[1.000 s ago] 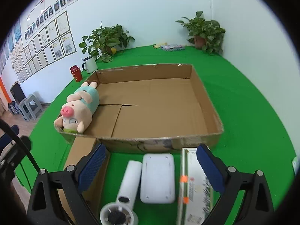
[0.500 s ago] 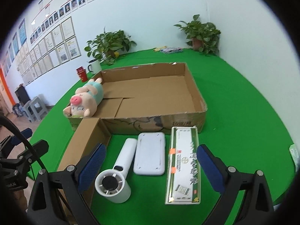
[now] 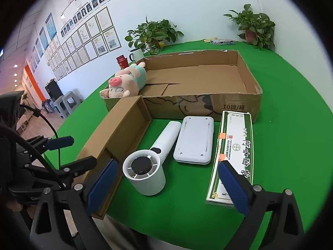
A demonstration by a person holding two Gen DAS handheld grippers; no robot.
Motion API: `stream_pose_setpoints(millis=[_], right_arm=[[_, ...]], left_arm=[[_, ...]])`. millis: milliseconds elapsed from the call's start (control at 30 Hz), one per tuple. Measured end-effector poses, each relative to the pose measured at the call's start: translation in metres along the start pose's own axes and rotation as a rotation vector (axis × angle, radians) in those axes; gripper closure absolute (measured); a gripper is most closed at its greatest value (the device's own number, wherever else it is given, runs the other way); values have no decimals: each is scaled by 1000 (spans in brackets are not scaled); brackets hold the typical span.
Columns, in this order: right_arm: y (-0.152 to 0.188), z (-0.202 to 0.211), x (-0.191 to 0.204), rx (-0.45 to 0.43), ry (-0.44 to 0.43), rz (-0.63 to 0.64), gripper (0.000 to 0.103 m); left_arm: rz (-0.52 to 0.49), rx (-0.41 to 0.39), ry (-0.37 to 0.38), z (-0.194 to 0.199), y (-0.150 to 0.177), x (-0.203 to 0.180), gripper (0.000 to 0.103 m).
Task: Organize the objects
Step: 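Grasp the long cardboard tray edge with the left gripper and lift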
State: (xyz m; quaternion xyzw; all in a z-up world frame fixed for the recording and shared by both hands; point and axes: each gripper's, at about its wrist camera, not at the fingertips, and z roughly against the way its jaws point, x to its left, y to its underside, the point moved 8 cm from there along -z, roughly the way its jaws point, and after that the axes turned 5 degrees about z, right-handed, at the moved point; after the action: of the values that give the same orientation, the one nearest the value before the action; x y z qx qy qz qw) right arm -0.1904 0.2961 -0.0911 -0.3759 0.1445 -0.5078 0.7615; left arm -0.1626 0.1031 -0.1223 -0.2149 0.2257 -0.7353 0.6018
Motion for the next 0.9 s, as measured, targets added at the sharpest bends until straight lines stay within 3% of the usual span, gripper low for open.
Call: stream_pose_setpoints(millis=[67, 167, 433, 500, 667, 800, 900], right_arm=[[0, -4, 1, 6, -10, -1, 6], [1, -9, 4, 15, -28, -3, 6], [-1, -24, 22, 49, -93, 3, 6], [-5, -27, 33, 50, -122, 19, 6], [-14, -35, 65, 71, -207, 55, 6], [-11, -52, 99, 134, -225, 133, 6], [-8, -61, 119, 166, -218, 195, 6]], left_arm=[[-10, 22, -28, -8, 2, 4, 39], [23, 36, -4, -12, 2, 13, 43], [87, 28, -38, -9, -3, 51, 57], [114, 36, -38, -12, -1, 61, 67], [224, 62, 3, -23, 7, 89, 78], [329, 93, 70, -32, 19, 107, 89], [363, 97, 95, -34, 27, 111, 90]])
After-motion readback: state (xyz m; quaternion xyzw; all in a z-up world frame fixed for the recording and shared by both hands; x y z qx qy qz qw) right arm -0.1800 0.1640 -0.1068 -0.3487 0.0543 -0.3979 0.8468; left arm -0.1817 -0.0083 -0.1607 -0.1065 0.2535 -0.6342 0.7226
